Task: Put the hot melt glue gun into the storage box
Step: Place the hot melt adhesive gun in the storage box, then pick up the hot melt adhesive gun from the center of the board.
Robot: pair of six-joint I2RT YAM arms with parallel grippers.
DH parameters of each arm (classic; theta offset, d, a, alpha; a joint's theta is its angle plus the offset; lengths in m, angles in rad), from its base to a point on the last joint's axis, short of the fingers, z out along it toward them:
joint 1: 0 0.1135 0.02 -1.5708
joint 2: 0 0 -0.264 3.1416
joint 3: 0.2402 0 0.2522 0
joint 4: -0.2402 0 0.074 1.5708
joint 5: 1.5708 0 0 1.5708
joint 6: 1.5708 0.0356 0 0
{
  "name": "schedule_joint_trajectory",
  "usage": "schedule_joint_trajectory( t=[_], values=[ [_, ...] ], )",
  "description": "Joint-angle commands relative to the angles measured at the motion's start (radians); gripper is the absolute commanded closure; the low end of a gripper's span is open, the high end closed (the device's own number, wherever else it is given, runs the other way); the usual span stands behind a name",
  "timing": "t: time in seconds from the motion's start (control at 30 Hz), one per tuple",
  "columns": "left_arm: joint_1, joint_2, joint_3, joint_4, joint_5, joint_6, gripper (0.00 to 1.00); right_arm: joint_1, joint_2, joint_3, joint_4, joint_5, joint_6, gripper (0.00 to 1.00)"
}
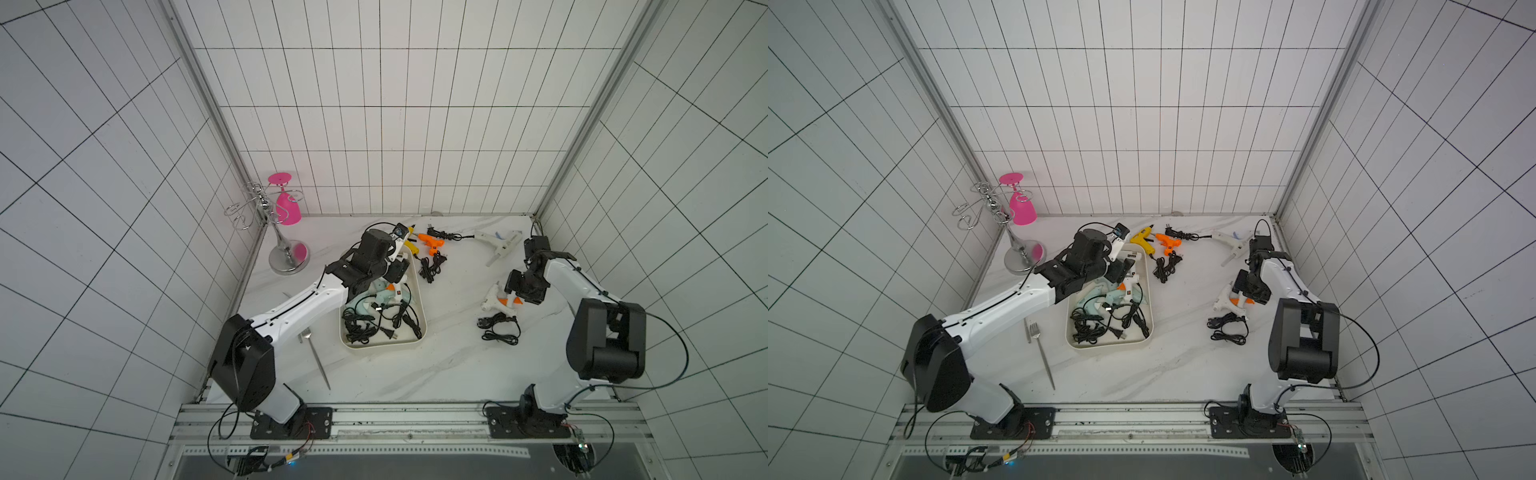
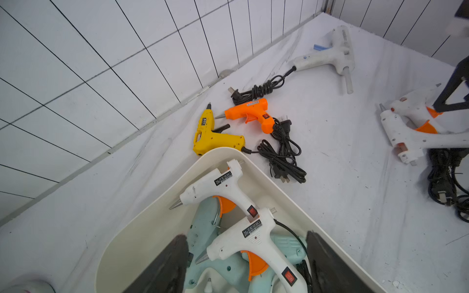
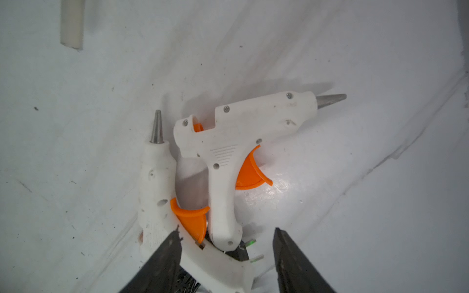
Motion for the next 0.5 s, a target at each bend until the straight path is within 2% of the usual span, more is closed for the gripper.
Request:
schedule_joint_trajectory(
  t=[0.0,0.17,0.33,0.47],
  values=[
    [-0.003,-0.002,-0.017,-0.003,0.016,0.011,0.25,-0.011,0.045,0.070,-0.011,0.019,-0.007,0.41],
    [-0.003,-0.006,-0.043,-0.003,-0.004,0.016,0.26,-0.008,0.102,0.093,-0.028,0.005,0.006,0.43],
    [-0.002,-0.001,-0.049,-0.004,-0.013,0.016,0.25,-0.012,0.127,0.082,-0.026,0.050,0.049,0.46],
    [-0.002,0.009,-0.047,-0.003,-0.010,0.012,0.25,-0.013,0.156,0.084,-0.002,0.015,0.099,0.48]
  ],
)
